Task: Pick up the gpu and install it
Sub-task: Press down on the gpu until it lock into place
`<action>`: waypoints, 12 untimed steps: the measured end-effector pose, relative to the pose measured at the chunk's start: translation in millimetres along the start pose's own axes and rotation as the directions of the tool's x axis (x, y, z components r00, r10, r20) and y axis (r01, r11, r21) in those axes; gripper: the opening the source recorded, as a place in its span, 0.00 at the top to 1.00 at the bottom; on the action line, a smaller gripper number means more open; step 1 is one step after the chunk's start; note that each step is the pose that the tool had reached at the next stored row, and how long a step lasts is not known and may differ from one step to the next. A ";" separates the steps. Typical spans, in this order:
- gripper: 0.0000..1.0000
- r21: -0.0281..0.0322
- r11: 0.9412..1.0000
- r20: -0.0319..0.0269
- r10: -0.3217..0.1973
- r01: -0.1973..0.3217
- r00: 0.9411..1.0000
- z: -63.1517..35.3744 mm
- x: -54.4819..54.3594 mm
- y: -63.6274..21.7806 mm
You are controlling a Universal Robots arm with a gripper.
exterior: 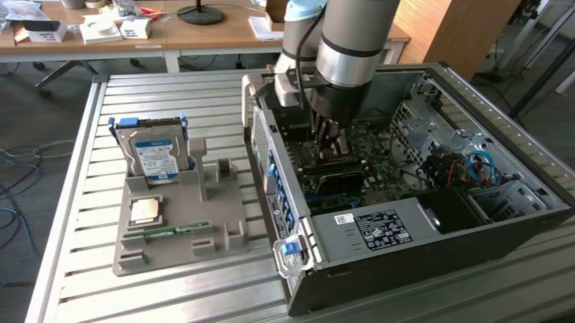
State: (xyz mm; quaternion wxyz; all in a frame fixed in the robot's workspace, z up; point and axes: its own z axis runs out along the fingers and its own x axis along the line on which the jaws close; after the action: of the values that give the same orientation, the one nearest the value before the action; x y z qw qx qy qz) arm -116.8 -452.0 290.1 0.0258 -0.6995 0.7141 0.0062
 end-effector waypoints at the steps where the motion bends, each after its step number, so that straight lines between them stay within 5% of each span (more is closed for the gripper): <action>1: 0.89 0.000 1.000 0.002 0.000 0.000 1.000 0.1 -0.1 -3.5; 12: 0.89 0.000 1.000 0.017 0.001 -0.001 1.000 0.9 -0.6 -32.9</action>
State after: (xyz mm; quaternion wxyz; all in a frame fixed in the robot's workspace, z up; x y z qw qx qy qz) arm -83.9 -452.1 290.2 0.0318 -0.6992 0.7141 0.0124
